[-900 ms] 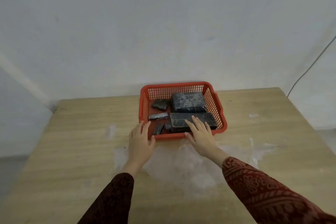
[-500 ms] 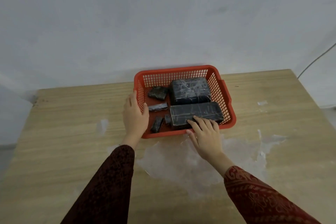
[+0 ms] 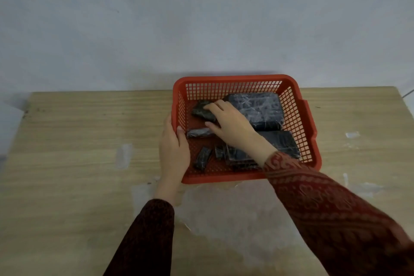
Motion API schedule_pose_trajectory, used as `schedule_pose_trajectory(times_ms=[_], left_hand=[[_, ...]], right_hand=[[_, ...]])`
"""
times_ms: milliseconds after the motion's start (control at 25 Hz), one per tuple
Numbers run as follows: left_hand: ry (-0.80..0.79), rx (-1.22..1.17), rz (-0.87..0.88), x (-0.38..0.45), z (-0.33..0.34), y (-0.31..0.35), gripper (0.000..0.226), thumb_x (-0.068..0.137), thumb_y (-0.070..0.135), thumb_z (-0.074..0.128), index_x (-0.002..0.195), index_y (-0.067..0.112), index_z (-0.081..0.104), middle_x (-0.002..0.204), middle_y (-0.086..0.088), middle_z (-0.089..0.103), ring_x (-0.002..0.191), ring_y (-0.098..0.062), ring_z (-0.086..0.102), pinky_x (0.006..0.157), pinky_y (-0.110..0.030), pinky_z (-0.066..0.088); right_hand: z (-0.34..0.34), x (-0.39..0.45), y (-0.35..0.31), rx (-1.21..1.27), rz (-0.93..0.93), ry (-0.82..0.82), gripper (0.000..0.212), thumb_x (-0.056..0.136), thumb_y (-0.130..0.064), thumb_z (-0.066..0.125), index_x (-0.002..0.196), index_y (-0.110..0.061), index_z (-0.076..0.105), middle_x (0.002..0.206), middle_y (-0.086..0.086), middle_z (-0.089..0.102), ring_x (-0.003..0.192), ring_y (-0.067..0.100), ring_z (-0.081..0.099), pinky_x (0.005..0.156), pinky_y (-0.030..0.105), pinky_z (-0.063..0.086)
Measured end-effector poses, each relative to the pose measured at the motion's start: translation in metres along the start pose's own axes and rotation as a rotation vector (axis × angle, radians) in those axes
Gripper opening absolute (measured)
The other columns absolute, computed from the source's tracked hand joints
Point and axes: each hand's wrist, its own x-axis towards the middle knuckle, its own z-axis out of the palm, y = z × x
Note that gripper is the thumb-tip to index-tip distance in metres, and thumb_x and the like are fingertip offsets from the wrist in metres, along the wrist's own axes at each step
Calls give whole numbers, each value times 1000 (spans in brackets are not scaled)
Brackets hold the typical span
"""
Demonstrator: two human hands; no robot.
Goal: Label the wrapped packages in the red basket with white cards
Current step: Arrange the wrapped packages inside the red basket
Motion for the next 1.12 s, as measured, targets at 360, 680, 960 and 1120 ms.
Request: schedule_pose_trajectory(times_ms=[360,680,960,1120], left_hand=[[-8,-30,-10,4,0,-3,42,101,19,35,142,13,35,132,-4,55,117,-16,54,99,-38,47],[-16,-29,6,3,-1,1,44,101,19,35,145,13,31,137,-5,52,120,-16,53,100,-39,46],[-12,-36,-16,2,-1,2,43,101,20,35,144,15,32,135,-2,53,117,-13,53,99,-31,45],[-23,-48,-33,2,-2,1,44,101,21,35,145,14,32,136,-4,52,120,-15,52,102,-36,45]], right_hand=[[10,75,18,-43,-3,-162,43,83,-19,65,117,-6,41,98,16,62,87,34,62,63,35,48],[4,88,25,176,59,-224,37,92,-25,58,123,-6,52,120,15,58,110,30,53,86,35,43],[13,73,22,52,-10,-165,55,81,-26,71,129,-9,50,129,12,57,118,30,50,95,37,42],[4,75,16,334,187,-83,36,80,-17,71,106,-8,48,85,-1,56,76,22,57,56,25,42]])
